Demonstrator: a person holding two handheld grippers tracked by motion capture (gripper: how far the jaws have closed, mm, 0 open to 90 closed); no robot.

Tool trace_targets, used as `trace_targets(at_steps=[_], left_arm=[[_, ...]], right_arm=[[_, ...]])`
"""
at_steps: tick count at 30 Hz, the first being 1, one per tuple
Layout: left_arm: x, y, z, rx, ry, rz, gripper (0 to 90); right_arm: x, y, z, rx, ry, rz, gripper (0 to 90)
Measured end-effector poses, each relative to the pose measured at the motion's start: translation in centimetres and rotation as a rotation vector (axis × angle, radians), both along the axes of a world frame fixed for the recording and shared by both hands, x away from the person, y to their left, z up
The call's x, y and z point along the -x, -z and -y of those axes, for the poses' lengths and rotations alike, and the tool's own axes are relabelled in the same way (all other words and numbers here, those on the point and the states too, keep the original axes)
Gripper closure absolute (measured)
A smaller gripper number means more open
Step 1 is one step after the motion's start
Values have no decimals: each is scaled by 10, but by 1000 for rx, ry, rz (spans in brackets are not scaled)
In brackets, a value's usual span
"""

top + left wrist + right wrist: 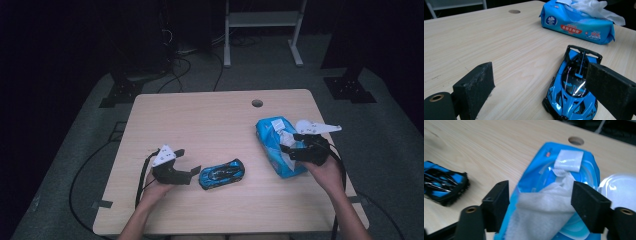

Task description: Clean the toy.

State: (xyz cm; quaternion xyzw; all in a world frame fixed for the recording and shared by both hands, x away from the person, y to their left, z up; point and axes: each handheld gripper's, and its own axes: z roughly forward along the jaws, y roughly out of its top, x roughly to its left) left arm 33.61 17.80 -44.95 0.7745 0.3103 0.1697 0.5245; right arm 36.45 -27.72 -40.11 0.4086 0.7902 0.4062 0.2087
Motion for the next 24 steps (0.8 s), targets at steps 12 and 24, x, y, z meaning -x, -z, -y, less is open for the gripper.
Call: trace_targets(at_steps=[12, 24], left_arm=[[3, 3, 5, -45, 22, 7, 78], [3, 2, 3, -35, 18, 6, 78]], right_arm=[[-14, 15, 4, 32, 29, -78, 792], [1, -25, -2, -44, -36, 24, 846]])
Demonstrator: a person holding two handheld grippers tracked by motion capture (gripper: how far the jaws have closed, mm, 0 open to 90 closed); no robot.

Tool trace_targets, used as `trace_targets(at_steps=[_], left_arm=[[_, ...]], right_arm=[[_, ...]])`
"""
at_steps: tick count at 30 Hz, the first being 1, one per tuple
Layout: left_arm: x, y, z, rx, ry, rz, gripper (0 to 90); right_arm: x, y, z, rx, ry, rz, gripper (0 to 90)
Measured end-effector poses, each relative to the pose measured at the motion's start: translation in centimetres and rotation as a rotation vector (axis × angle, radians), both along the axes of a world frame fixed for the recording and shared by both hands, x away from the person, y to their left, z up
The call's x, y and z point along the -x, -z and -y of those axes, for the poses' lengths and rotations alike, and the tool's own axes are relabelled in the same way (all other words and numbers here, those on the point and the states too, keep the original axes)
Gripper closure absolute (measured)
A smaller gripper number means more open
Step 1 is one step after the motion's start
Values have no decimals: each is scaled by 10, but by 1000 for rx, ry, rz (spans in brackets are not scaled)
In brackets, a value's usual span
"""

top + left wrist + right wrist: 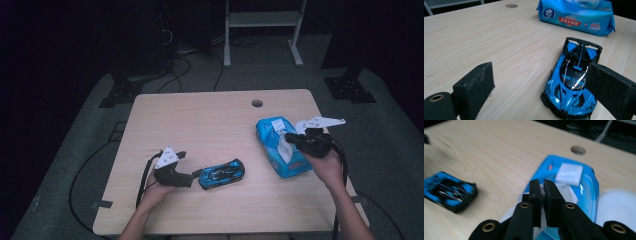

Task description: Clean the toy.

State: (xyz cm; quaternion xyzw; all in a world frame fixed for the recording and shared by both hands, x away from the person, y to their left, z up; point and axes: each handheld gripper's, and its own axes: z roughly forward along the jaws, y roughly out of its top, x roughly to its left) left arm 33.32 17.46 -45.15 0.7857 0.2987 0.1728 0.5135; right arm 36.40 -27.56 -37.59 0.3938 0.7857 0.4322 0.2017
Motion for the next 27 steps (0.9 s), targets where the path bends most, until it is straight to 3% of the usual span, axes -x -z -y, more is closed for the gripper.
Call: trace_targets(at_steps=[5, 12, 17, 21, 23, 27], left_arm=[[1, 2, 1, -4, 0, -6, 78], [2, 2, 3, -19, 17, -4, 78], [2, 2, 5, -27, 23, 2, 78], [2, 3, 7, -27, 31, -2, 78], [3, 4, 7, -44, 34, -2, 78], [3, 3, 7, -32, 33, 4, 78]], right_arm=[[14, -23, -20, -10, -84, 66, 846], [39, -38, -54, -60, -232, 117, 846], [56, -48, -80, -86, -332, 129, 846], [64, -49, -101, -107, -415, 107, 846], [66, -48, -111, -109, -444, 103, 845], [64, -47, -125, -127, -471, 103, 845]])
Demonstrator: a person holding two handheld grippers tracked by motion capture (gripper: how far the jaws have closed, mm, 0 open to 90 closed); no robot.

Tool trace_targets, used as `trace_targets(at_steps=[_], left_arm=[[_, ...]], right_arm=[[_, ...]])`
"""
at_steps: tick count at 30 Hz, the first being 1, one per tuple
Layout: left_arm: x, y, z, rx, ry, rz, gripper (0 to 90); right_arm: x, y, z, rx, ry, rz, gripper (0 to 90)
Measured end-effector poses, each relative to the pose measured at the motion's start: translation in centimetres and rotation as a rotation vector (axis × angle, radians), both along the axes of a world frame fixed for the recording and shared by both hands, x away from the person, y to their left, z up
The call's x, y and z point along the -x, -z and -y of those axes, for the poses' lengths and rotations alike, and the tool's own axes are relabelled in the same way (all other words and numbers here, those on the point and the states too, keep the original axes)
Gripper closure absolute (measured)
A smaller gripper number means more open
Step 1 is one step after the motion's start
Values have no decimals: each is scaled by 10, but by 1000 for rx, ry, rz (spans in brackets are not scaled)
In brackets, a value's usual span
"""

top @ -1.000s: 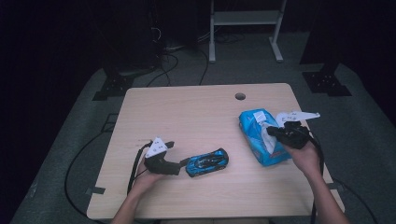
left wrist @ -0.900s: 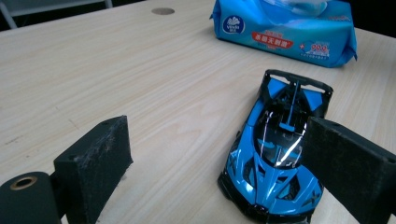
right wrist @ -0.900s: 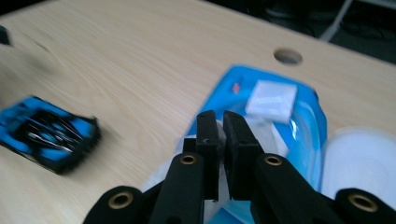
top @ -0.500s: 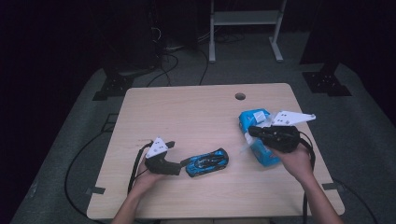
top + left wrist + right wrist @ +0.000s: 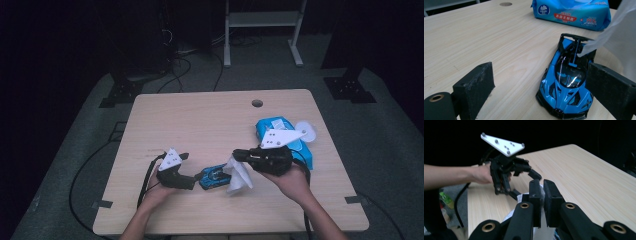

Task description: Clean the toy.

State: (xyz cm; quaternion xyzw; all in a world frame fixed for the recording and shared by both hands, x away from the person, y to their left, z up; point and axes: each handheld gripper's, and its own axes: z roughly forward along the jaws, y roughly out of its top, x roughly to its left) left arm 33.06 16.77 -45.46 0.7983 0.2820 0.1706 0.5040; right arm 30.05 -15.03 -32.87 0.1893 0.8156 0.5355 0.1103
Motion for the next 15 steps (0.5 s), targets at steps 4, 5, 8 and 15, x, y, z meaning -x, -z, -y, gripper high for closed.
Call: trace_targets(at_steps=[4, 5, 8, 15], left_arm=[[-1, 2, -1, 0, -4, -9, 78], [-1, 2, -1, -2, -5, -10, 78], [-1, 1, -3, 5, -7, -5, 78], [0, 1, -2, -1, 7, -9, 78]], right_arm=[[-8, -9, -8, -31, 3, 28, 845], [-10, -11, -10, -41, 9, 29, 845], [-21, -4, -14, -31, 42, 42, 842], [-40, 69, -13, 118, 78, -100, 830]])
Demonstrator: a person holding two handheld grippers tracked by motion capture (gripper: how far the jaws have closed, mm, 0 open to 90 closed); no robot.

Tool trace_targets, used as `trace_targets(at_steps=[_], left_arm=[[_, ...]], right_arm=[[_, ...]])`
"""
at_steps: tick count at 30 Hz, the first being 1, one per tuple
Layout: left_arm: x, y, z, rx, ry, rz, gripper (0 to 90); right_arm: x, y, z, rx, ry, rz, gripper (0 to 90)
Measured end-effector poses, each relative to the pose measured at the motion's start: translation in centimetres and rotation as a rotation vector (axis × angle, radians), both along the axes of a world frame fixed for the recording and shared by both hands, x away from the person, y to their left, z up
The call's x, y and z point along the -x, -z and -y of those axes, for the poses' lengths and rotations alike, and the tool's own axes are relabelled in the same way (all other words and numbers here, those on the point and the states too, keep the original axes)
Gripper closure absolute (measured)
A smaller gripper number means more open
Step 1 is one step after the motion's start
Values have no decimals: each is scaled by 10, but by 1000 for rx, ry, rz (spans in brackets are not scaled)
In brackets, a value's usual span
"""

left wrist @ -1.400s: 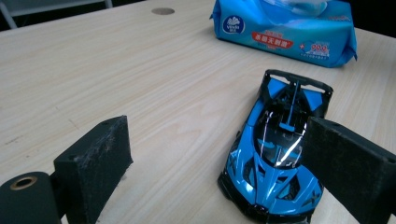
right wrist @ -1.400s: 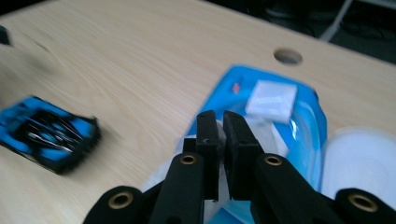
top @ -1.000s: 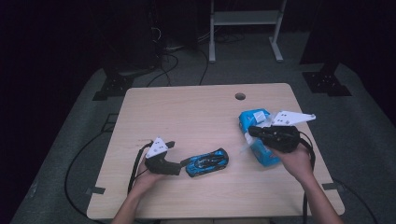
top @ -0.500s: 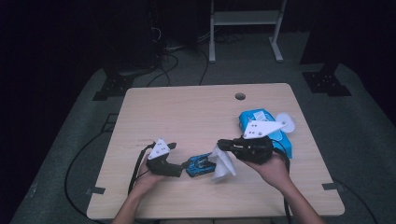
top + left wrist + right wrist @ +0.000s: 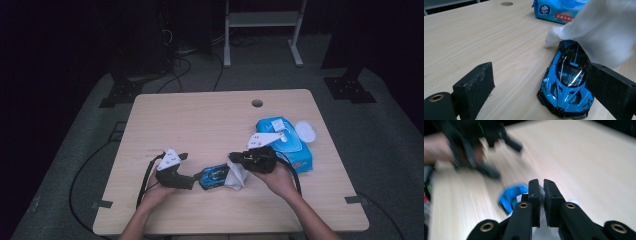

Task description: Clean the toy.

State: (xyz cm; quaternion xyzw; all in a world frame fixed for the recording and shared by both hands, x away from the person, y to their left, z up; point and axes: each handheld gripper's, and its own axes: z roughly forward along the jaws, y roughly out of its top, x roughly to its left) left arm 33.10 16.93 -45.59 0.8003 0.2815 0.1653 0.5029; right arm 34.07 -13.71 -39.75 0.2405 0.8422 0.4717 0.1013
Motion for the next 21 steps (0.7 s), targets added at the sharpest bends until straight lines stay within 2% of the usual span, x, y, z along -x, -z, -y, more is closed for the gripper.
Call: trace_targets(at_steps=[1, 4, 8, 10, 13, 15, 18, 21], left_arm=[[0, 0, 1, -1, 2, 0, 78], [1, 0, 5, -4, 20, -6, 78], [2, 3, 12, -41, 47, -16, 78], [2, 5, 15, -58, 58, -22, 78], [2, 7, 18, -71, 70, -33, 78], [1, 9, 21, -81, 83, -41, 78], [1, 11, 26, -118, 114, -53, 78], [1, 14, 31, -159, 134, -69, 78]], right_arm=[[-2, 13, 2, 21, 7, -27, 822], [-3, 32, 9, 53, 12, -67, 760], [-2, 43, 16, 92, -4, -70, 646], [-2, 45, 19, 95, -13, -75, 567], [-2, 50, 20, 104, -19, -77, 516], [-3, 52, 20, 99, -24, -71, 510], [-3, 53, 18, 108, -21, -50, 510], [-1, 54, 15, 125, -16, -26, 555]])
